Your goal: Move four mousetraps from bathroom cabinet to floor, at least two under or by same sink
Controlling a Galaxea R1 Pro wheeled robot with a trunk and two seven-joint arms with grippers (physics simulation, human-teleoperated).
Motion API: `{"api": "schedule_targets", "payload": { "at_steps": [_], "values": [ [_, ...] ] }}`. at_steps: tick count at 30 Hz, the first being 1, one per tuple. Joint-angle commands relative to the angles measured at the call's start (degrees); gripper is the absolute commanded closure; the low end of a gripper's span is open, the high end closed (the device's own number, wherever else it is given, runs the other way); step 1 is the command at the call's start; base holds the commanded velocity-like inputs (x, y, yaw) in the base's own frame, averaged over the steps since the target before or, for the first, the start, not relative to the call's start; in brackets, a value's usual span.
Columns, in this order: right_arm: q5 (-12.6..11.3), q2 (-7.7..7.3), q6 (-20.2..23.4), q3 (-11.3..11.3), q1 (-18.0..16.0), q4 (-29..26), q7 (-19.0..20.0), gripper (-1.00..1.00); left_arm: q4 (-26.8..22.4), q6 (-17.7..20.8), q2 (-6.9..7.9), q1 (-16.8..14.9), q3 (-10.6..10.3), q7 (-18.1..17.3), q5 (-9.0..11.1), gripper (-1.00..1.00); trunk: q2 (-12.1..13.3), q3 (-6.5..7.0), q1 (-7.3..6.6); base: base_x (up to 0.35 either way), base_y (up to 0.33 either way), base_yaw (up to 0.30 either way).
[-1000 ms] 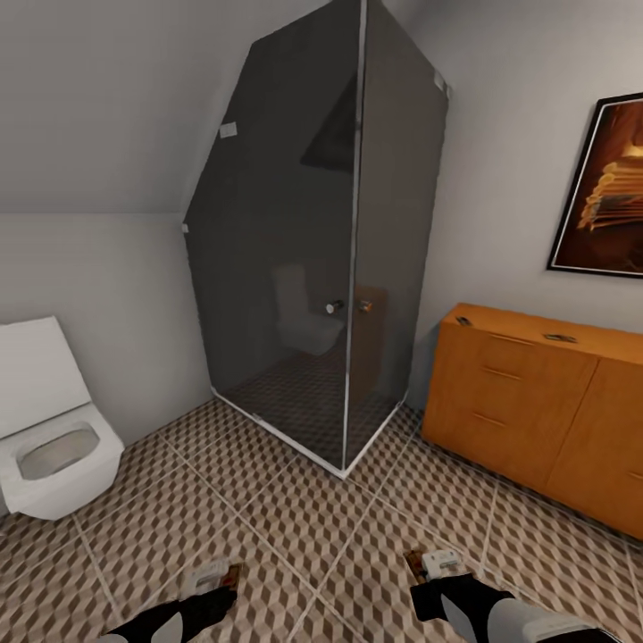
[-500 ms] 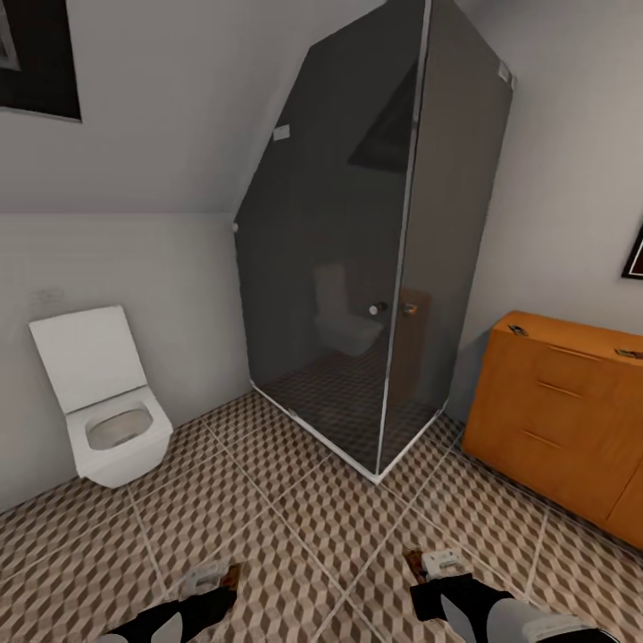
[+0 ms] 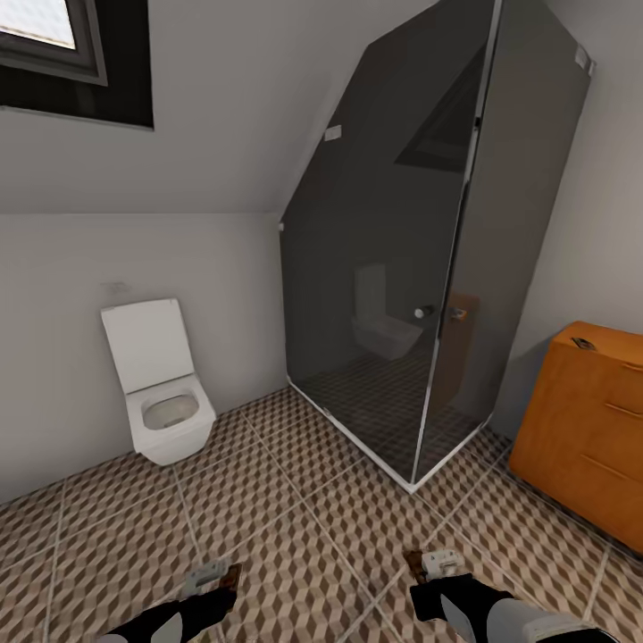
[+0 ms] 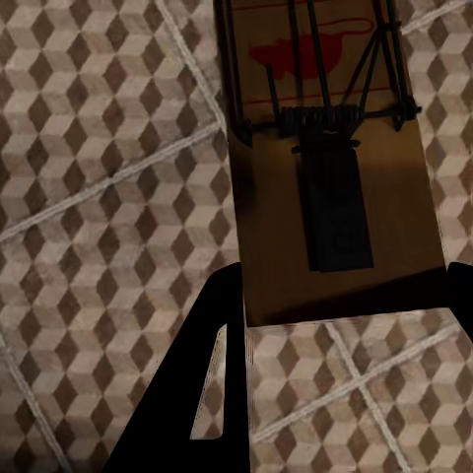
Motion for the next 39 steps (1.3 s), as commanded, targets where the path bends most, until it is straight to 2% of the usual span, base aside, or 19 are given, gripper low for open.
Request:
{"api": "schedule_targets", "payload": {
  "at_steps": [1,12,25,39],
  "values": [
    [-0.10,-0.01,0.10,0.40,-0.07,0.07,0.19,1.00,-0.07,0.24,0.00,-0.02,0.49,-0.11,-0.50,1.00,-0.04,-0.06,0.00,0.000,0.000,0.300],
    [-0.10,-0.02,0.10,0.40,-0.07,0.07,0.21,1.00,-0.03,0.24,-0.01,-0.02,0.49,-0.11,-0.50,1.00,-0.04,-0.06,0.00,0.000,0.000,0.291],
    [-0.19,-0.09,0.16,0.40,-0.07,0.07,0.20,1.00,-0.02,0.24,-0.01,-0.02,0.49,-0.07,-0.49,1.00,-0.04,-0.06,0.00,0.000,0.000,0.067],
    [-0.19,-0.10,0.21,0.40,-0.07,0.07,-0.01,1.00,-0.02,0.24,-0.01,-0.02,0.49,-0.09,-0.50,1.00,-0.04,-0.06,0.00,0.000,0.000,0.249]
  ]
}}
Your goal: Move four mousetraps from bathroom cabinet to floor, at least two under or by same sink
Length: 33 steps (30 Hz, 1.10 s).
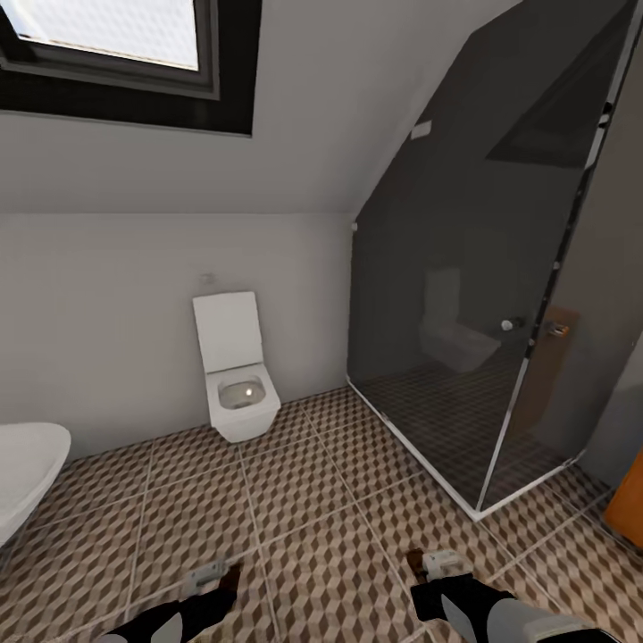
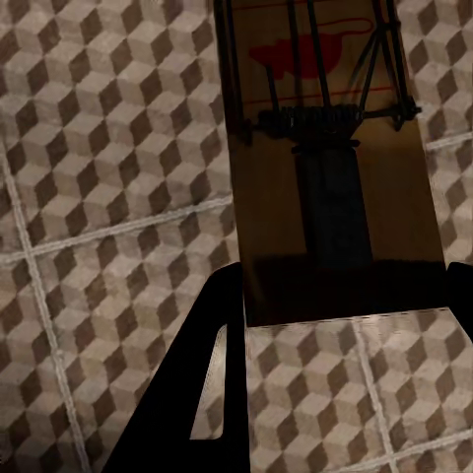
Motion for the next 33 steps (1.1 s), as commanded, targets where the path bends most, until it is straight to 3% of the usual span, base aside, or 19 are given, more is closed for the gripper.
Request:
{"api": "schedule_targets", "payload": {
  "at_steps": [1,33],
  "values": [
    [-0.11,-0.01,0.12,0.40,-0.07,0.06,0.18,1.00,-0.06,0.24,0.00,-0.02,0.49,-0.11,-0.50,1.00,-0.04,-0.06,0.00,0.000,0.000,0.278],
    [-0.11,0.07,0.18,0.40,-0.07,0.06,-0.01,1.00,-0.08,0.24,0.09,-0.02,0.53,-0.04,-0.43,1.00,-0.04,-0.06,0.00,0.000,0.000,0.282]
  ]
}}
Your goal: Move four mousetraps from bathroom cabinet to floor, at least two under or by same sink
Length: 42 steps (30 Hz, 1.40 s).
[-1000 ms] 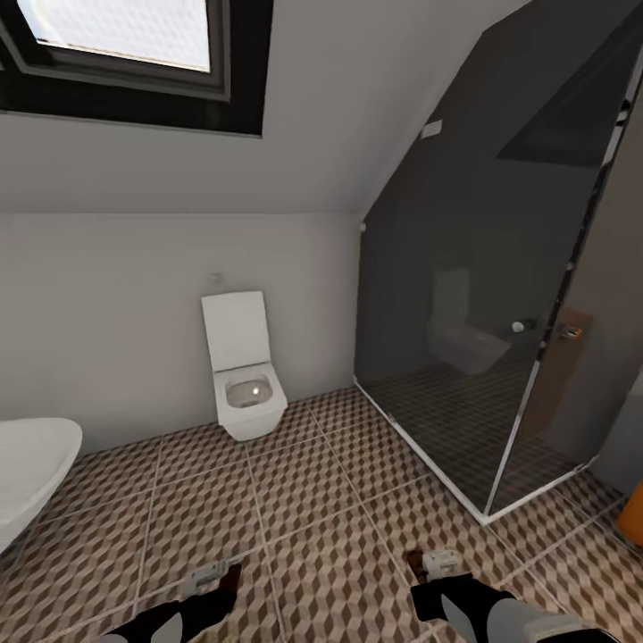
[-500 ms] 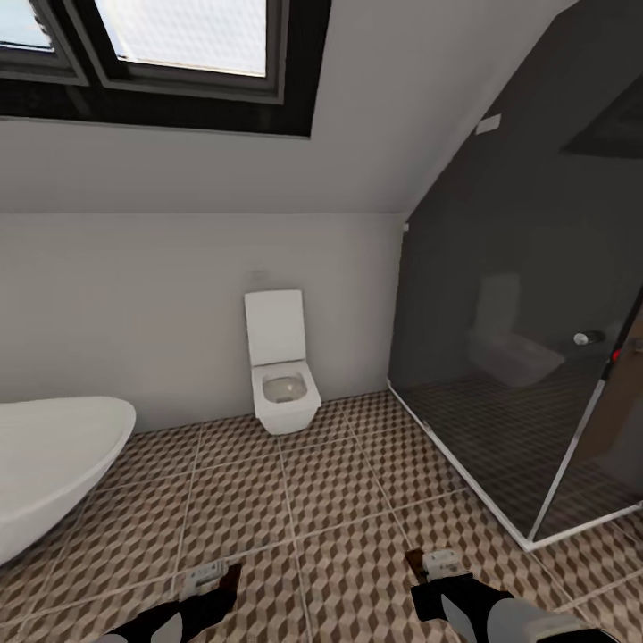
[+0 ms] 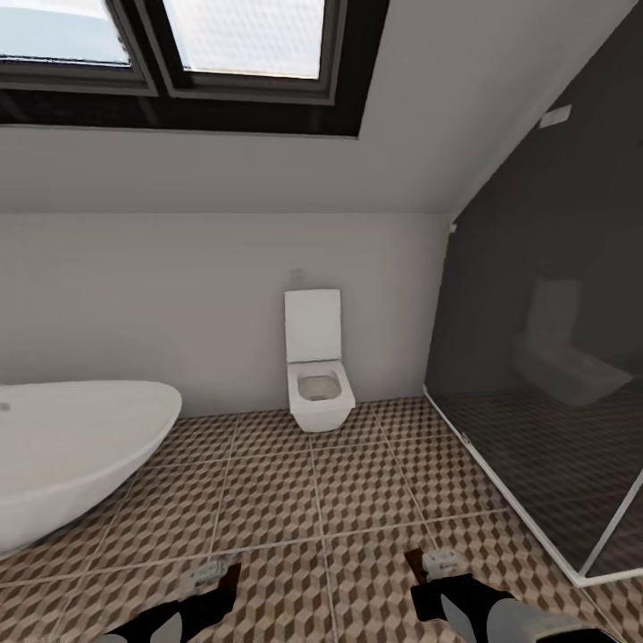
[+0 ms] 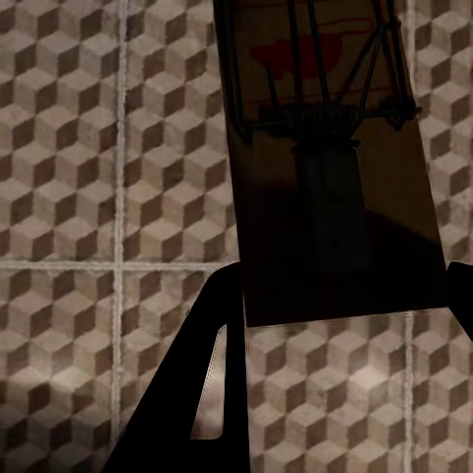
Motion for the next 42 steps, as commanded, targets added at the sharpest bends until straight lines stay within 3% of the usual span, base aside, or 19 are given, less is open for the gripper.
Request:
{"api": "schedule_targets", "payload": {
  "at_steps": [1,14,27,42],
  "values": [
    [-0.11,-0.01,0.10,0.40,-0.07,0.07,0.19,1.00,-0.06,0.24,0.00,-0.02,0.50,-0.11,-0.50,1.00,-0.03,-0.06,0.00,0.000,0.000,0.282],
    [-0.11,0.00,0.04,0.40,-0.07,0.07,0.27,1.00,-0.04,0.24,0.00,-0.02,0.52,-0.11,-0.47,1.00,-0.03,-0.06,0.00,0.000,0.000,0.269],
    [-0.11,-0.01,-0.04,0.40,-0.07,0.07,0.31,1.00,-0.04,0.24,0.07,-0.02,0.47,-0.11,-0.47,1.00,-0.03,-0.06,0.00,0.000,0.000,0.090],
    [-0.11,0.00,0.01,0.40,-0.07,0.07,0.19,1.00,-0.04,0.24,0.00,-0.02,0.52,-0.11,-0.47,1.00,-0.03,-0.06,0.00,0.000,0.000,0.272]
  ]
}}
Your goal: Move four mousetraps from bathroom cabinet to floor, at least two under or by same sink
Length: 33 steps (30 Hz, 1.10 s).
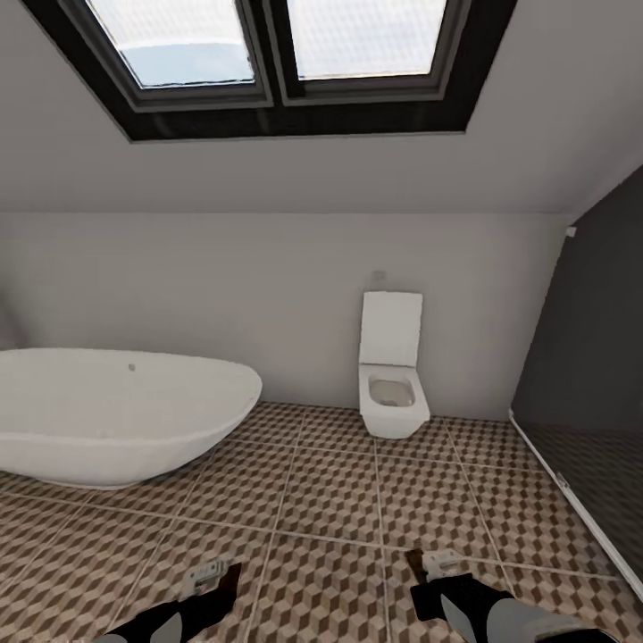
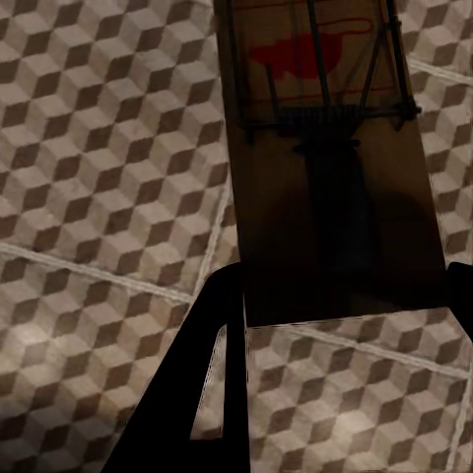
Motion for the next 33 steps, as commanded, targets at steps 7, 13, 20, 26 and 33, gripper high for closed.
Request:
{"api": "schedule_targets", "payload": {
  "at_steps": [7,13,20,26,33],
  "values": [
    [-0.11,-0.01,0.10,0.40,-0.07,0.07,0.11,1.00,-0.06,0.24,0.00,-0.02,0.49,-0.12,-0.49,1.00,-0.03,-0.06,0.00,0.000,0.000,0.284],
    [-0.11,-0.01,0.10,0.40,-0.07,0.07,0.10,1.00,-0.13,0.24,0.00,-0.02,0.49,-0.12,-0.52,1.00,-0.03,-0.06,0.00,0.000,0.000,0.285],
    [-0.11,-0.01,0.10,0.40,-0.07,0.07,0.10,1.00,-0.14,0.24,0.06,-0.02,0.49,-0.12,-0.57,1.00,-0.03,-0.06,0.00,0.000,0.000,0.285],
    [-0.11,-0.01,0.10,0.40,-0.07,0.07,0.10,1.00,-0.13,0.24,0.09,-0.02,0.50,-0.12,-0.53,1.00,-0.03,-0.06,0.00,0.000,0.000,0.285],
    [-0.11,-0.01,0.10,0.40,-0.07,0.07,0.18,1.00,-0.15,0.24,0.09,-0.02,0.50,-0.12,-0.52,1.00,-0.03,-0.06,0.00,0.000,0.000,0.285]
  ]
}}
